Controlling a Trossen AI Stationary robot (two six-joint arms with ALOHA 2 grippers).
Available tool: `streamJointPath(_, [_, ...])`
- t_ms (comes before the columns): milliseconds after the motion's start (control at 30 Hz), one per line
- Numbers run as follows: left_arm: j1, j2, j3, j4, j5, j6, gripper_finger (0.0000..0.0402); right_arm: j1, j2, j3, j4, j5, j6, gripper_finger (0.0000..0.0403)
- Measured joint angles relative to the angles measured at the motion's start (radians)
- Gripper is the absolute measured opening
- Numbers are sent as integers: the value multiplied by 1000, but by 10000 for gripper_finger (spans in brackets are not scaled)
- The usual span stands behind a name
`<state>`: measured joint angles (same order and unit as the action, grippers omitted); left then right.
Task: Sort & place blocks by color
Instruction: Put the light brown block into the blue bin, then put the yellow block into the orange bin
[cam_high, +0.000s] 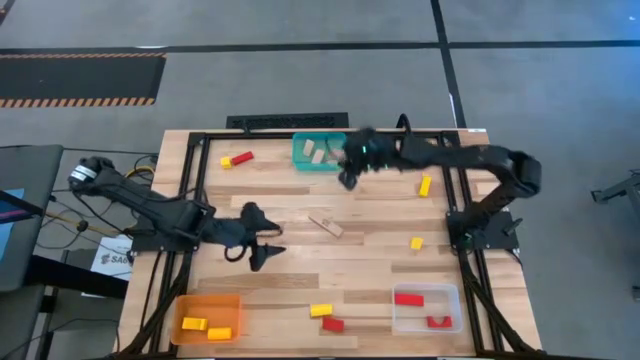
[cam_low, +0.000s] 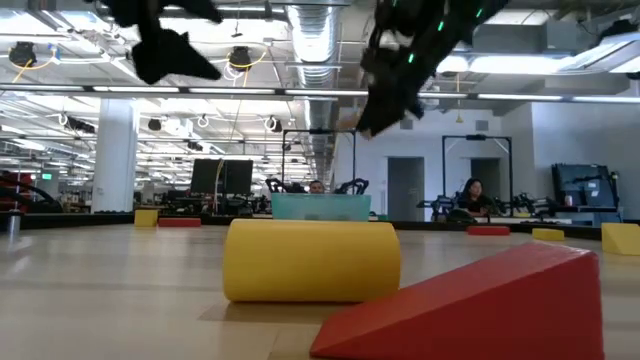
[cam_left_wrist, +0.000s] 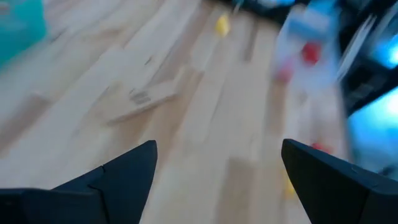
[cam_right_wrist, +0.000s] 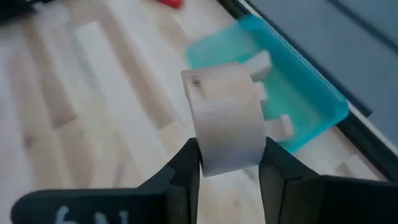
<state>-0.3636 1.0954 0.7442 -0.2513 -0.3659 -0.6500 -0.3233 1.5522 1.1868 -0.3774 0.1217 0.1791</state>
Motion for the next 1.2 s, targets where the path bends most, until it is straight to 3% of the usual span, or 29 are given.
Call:
streamJointPath(167, [81,-1,16,167,-23,11,332,-207,164,80,23,-205,-44,111])
streamJointPath(267, [122,-2,60,180,-69,48,332,-265,258,162,8,-225,-72,111])
streamJointPath(367, [148,-2,91,179,-47,87,332,-304,334,254,-15,-233,-76,120])
streamJointPath(600, [155,-2,109,154,-52,96,332,-344,449,449,-140,-306,-110,292])
streamJointPath(767, [155,-2,109,81,-62,57,332,-342,466,515,-209,-326,-124,351])
streamJointPath(967, [155,-2,109,-11,-27,-5,332,-327,385,548,-380,-331,-104,349])
streamJointPath(1200, [158,-2,110,-165,-2,-17,332,-250,239,549,-792,-325,-129,319])
